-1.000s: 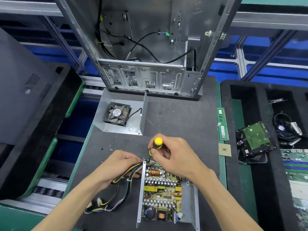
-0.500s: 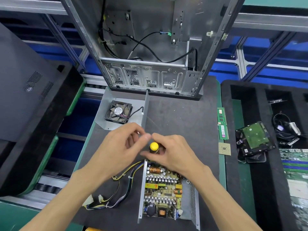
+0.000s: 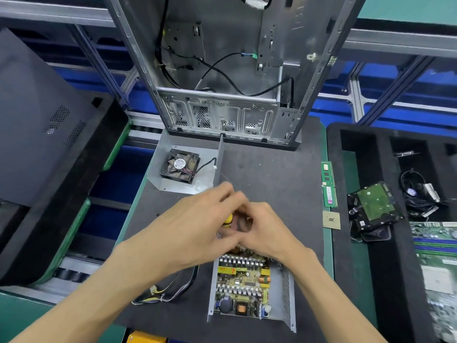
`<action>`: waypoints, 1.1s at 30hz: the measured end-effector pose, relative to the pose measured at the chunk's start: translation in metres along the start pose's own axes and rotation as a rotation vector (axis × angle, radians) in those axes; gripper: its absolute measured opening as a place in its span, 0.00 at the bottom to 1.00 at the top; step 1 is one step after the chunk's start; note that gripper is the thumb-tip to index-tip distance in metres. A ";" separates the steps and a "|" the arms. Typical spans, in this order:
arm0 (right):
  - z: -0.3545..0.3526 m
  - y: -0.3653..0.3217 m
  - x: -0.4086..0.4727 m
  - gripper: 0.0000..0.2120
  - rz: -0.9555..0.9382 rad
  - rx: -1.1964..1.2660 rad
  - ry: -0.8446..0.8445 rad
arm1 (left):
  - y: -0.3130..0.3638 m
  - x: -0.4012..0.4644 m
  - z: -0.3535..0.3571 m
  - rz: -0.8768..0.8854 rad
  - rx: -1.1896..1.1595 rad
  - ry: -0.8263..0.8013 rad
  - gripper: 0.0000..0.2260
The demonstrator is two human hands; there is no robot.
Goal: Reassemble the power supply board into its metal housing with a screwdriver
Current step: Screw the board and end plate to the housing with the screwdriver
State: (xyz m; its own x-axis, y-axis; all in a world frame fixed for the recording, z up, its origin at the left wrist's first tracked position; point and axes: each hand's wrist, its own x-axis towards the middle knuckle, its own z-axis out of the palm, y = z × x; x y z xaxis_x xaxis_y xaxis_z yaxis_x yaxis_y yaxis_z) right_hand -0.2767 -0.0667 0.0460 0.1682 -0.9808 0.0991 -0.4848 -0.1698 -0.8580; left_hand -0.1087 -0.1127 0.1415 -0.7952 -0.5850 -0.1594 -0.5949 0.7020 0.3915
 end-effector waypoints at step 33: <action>0.019 0.002 -0.012 0.18 0.120 0.225 0.086 | 0.014 0.002 -0.005 -0.034 0.108 -0.104 0.07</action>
State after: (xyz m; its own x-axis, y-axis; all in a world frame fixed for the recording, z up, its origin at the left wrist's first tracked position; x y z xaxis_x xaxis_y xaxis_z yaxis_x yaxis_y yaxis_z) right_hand -0.2637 -0.0530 0.0338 0.0426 -0.9988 0.0240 -0.2923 -0.0354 -0.9557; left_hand -0.1180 -0.1056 0.1511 -0.7787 -0.5680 -0.2667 -0.6267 0.7251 0.2855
